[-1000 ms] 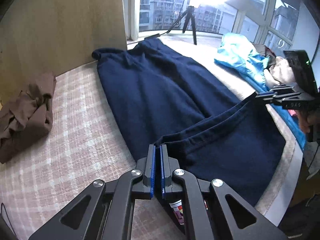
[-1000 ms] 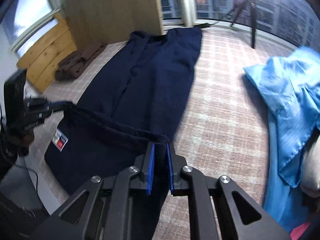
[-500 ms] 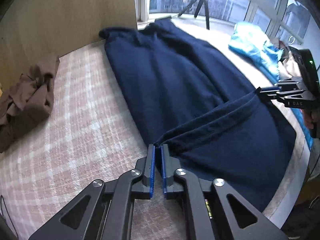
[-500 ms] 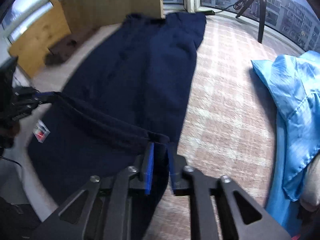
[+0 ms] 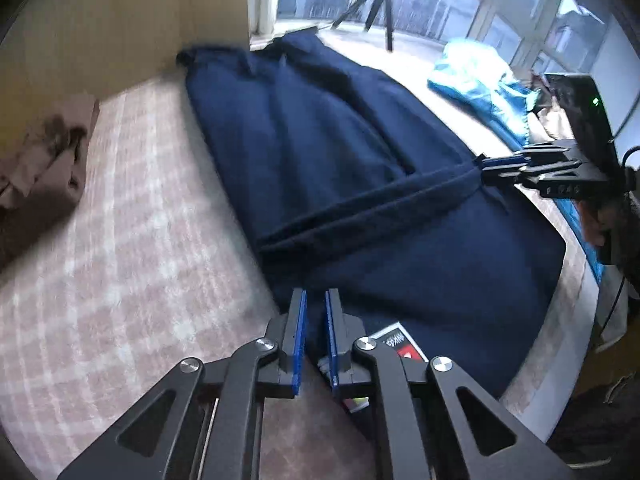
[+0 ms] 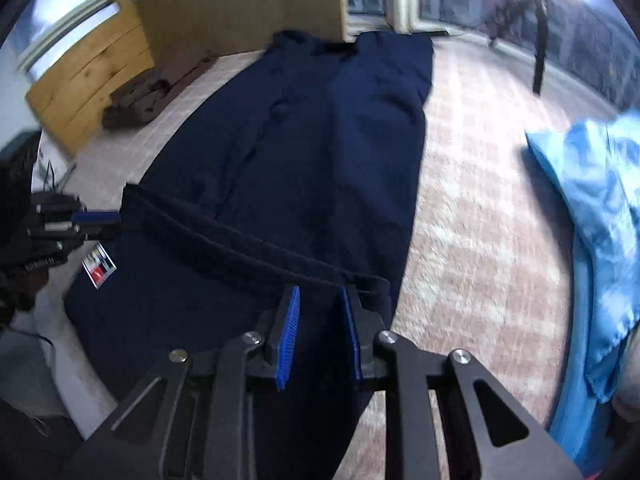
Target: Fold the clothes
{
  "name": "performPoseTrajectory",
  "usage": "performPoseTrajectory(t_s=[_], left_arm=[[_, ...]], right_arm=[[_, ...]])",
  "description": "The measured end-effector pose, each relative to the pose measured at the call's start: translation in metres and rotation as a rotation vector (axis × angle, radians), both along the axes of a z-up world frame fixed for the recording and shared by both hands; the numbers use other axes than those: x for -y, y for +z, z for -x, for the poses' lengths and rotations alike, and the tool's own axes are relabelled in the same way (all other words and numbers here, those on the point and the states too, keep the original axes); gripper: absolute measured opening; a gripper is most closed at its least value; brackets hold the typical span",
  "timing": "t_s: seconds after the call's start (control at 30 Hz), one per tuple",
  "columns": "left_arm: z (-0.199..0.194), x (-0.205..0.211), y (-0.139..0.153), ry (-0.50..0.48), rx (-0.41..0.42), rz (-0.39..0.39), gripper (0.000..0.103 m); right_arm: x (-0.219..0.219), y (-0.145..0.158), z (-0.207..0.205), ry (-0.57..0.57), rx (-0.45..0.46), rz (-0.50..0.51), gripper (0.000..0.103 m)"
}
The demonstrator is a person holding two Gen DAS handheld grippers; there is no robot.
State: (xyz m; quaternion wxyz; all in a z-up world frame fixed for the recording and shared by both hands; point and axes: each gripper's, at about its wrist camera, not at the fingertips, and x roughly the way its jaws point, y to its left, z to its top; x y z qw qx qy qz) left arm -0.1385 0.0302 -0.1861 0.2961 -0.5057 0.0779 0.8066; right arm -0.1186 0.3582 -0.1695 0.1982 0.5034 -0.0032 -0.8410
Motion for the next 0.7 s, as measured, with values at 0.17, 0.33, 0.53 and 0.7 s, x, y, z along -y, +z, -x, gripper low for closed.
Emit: performPoseTrajectory(t_s=[0.17,0.33,0.53,0.7], left_arm=[[-0.017,0.022,0.063,-0.02,-0.054,-0.033,0.01],[-0.016,0.044,0.127,-0.022,-0.123,-0.028,0.011],[0.041,0.053,0.176,0.029,-0.203,-0.016,0.015],[0.109,0.032,0.18,0.045,-0.264,0.008,0.021]], right_arm=[[-0.018,0.037,-0.018,-0.045,0.012,0.117,0.023],[-0.038,0.095,-0.017,-0.073,-0.056,0.147,0.023],[-0.057,0.169,-0.003,-0.098,-0.172,0.111,0.023],[-0.052,0.194,0.042,-0.085,-0.245,0.079,0.023]])
